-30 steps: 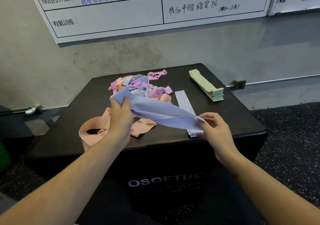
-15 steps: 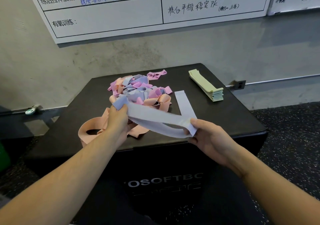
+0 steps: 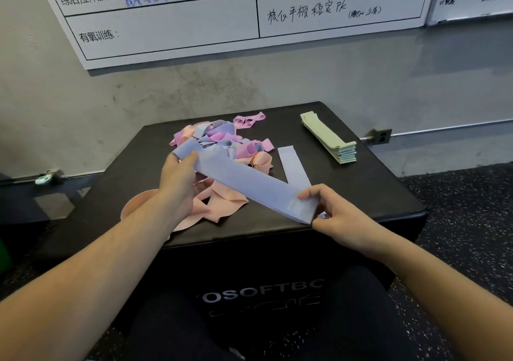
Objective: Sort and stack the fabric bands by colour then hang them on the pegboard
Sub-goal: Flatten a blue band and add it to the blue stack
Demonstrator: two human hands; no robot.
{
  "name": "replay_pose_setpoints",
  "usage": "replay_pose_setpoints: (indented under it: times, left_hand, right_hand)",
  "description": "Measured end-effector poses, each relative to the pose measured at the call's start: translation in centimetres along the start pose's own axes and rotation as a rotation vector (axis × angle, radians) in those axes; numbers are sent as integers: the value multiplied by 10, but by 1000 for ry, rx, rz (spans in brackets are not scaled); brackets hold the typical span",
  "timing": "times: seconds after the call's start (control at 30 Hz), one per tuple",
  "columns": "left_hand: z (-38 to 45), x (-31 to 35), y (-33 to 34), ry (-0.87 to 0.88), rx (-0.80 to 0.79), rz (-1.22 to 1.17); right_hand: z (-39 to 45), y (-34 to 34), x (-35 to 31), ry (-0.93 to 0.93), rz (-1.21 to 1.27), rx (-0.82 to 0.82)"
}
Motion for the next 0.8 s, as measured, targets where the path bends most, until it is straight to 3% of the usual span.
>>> replay_pose_setpoints:
  times: [0.17, 0.53, 0.8]
  left_hand:
    - [5, -11, 10, -53, -81, -14]
    - [26, -28, 39, -42, -159, 75]
    - [42, -36, 103, -80, -211, 67]
  right_hand:
    - [8, -20, -3, -85, 56, 222]
    - [7, -51, 12, -243, 133, 244]
    - [18, -72, 20, -347, -84, 331]
Point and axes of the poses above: each hand's wrist, its own z-axis towards the middle knuckle, its own y-axis out of the palm, x = y × z, the point moved 8 cm from there along z, towards the middle knuckle, and after that the axes turned 15 degrees about y, right-handed, at the moved point
